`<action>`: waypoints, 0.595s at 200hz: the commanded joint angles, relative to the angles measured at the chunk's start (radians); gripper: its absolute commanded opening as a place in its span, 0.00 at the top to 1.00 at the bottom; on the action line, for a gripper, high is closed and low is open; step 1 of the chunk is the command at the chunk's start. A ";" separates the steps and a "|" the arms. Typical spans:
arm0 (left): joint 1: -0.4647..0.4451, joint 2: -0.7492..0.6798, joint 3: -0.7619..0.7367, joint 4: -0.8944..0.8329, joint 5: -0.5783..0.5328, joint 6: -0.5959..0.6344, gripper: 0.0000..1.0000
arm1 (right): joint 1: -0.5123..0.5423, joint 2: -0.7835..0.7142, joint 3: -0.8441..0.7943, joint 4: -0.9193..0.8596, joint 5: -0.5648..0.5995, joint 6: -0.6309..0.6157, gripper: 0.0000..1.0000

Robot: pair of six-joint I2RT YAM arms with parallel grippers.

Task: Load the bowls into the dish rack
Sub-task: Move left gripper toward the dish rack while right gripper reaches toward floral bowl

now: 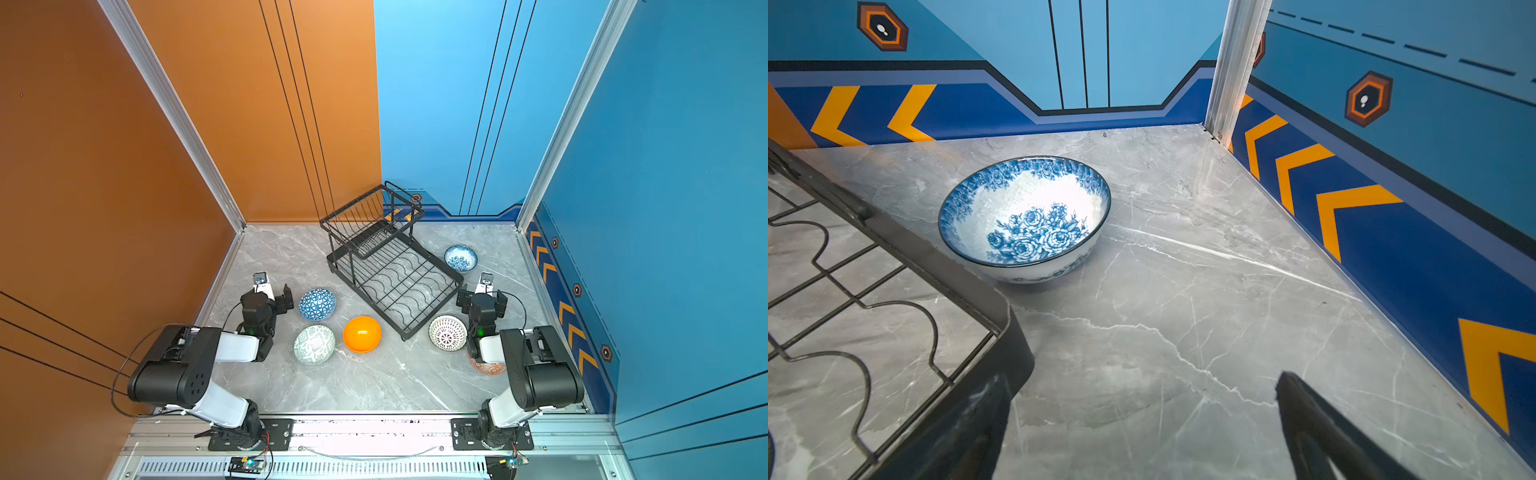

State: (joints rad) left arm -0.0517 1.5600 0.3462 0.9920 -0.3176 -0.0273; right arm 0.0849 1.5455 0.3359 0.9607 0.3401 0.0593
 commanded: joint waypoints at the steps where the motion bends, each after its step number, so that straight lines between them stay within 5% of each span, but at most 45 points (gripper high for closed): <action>1: 0.006 0.002 -0.009 0.014 -0.019 -0.013 0.02 | 0.003 0.006 0.011 0.010 0.004 0.002 0.00; 119: -0.020 0.010 0.004 0.005 -0.047 0.017 0.02 | -0.018 0.002 0.018 -0.011 -0.025 0.018 0.00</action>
State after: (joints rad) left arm -0.0605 1.5600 0.3462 0.9916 -0.3325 -0.0219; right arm 0.0635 1.5455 0.3359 0.9604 0.3164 0.0673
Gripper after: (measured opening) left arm 0.979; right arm 0.999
